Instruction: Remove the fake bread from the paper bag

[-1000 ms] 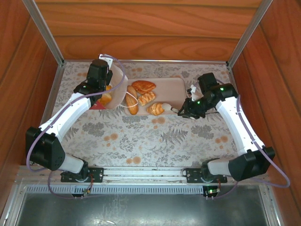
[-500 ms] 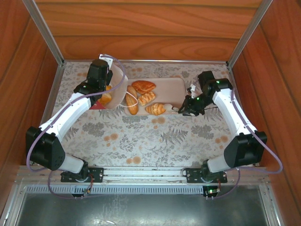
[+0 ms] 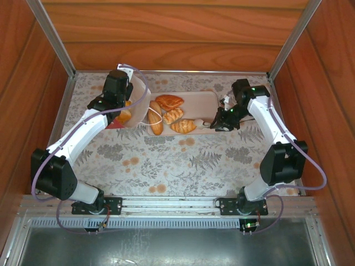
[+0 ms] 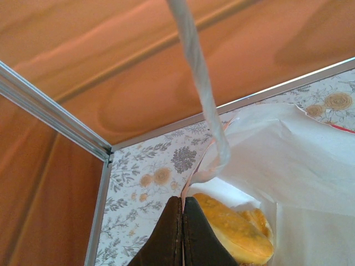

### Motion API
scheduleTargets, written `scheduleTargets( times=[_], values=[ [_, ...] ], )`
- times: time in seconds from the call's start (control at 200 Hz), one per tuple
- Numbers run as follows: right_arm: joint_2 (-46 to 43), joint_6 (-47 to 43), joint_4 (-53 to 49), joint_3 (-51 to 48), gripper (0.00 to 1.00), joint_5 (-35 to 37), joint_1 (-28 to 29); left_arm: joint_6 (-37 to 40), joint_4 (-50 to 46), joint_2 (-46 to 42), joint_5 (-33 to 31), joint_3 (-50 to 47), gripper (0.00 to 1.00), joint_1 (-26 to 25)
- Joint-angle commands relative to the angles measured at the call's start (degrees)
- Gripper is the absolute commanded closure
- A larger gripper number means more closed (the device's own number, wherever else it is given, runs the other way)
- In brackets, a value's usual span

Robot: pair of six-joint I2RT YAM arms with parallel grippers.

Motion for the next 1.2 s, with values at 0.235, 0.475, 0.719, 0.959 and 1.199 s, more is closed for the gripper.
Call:
scheduleTargets(
  times=[0.235, 0.475, 0.719, 0.959, 1.199],
  values=[
    [2.14, 0.1, 1.78, 1.77, 0.6, 1.44, -0.65, 0.1, 1.43, 0.1, -0.22, 0.3, 1.0, -0.33],
    [2.12, 0.55, 1.92, 1.77, 0.58, 3.84, -0.79, 0.19, 1.59, -0.72, -0.14, 0.18, 1.0, -0.39],
    [1.84, 1.0, 2.72, 1.51, 0.59, 2.1, -0.85, -0.16, 1.25, -0.72, 0.62, 0.34, 1.0, -0.48],
    [-1.72, 2.55, 2.11, 3.12, 0.63, 2.14, -0.84, 0.1, 0.78, -1.08, 1.39, 0.18, 1.0, -0.4],
    [-8.97, 6.62, 2.94, 5.22, 0.65, 0.55, 0.17, 0.04, 0.54, -1.28, 2.21, -0.01, 1.0, -0.42]
  ],
)
